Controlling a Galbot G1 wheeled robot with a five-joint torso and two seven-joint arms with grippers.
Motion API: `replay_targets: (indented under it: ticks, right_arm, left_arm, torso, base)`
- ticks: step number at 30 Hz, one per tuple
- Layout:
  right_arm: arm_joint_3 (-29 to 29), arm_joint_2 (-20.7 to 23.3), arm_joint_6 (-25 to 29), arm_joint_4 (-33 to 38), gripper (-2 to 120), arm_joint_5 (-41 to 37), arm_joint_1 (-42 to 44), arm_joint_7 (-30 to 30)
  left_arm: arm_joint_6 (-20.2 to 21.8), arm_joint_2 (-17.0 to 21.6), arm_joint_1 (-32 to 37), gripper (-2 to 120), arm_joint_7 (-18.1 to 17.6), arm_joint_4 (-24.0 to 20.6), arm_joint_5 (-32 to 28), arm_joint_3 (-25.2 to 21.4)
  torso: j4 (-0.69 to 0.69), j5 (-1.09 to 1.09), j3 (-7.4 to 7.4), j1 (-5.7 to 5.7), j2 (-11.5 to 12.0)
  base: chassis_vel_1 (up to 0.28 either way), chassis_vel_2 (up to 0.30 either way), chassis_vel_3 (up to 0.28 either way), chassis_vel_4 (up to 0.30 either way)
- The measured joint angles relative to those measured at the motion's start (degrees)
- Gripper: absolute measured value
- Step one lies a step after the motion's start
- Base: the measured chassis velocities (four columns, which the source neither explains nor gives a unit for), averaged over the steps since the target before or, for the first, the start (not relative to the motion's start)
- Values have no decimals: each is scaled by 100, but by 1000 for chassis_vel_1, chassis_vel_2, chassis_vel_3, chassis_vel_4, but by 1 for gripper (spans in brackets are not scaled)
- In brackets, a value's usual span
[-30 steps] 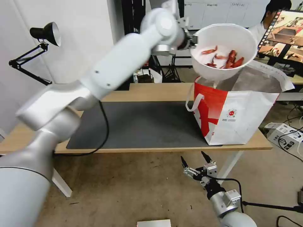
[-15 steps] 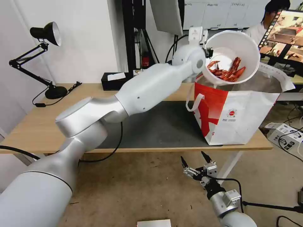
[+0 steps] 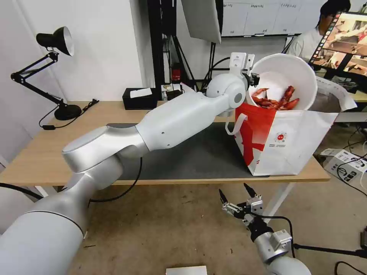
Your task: Pick up the trash from the table and place it into the takeout bag.
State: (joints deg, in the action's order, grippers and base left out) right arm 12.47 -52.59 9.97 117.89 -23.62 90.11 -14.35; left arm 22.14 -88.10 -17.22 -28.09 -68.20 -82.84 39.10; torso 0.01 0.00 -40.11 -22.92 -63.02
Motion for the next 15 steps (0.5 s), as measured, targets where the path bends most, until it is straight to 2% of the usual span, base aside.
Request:
replay_targets:
  ticks: [1,2,4,8,15]
  right_arm:
    - [0,0,0,0,100,0,0,0]
    - [0,0,0,0,100,0,0,0]
    - [0,0,0,0,100,0,0,0]
    - [0,0,0,0,100,0,0,0]
    - [0,0,0,0,100,0,0,0]
  left_arm:
    - [254,-1,-35,0,-139,-7,-187,3]
    - [254,-1,-35,0,-139,-7,-187,3]
    - [649,-1,-77,0,-312,2,-477,2]
    - [1130,57,-109,0,-371,27,-787,0]
    - [1244,132,-53,0,-286,40,-1058,16]
  torso:
    - [-1,0,0,0,-1]
    - [-1,0,0,0,-1]
    - [-1,0,0,0,-1]
    - [-1,0,0,0,-1]
    - [0,0,0,0,0]
  base:
    - [0,0,0,0]
    - [0,0,0,0]
    - [0,0,0,0]
    - [0,0,0,0]
    - [0,0,0,0]
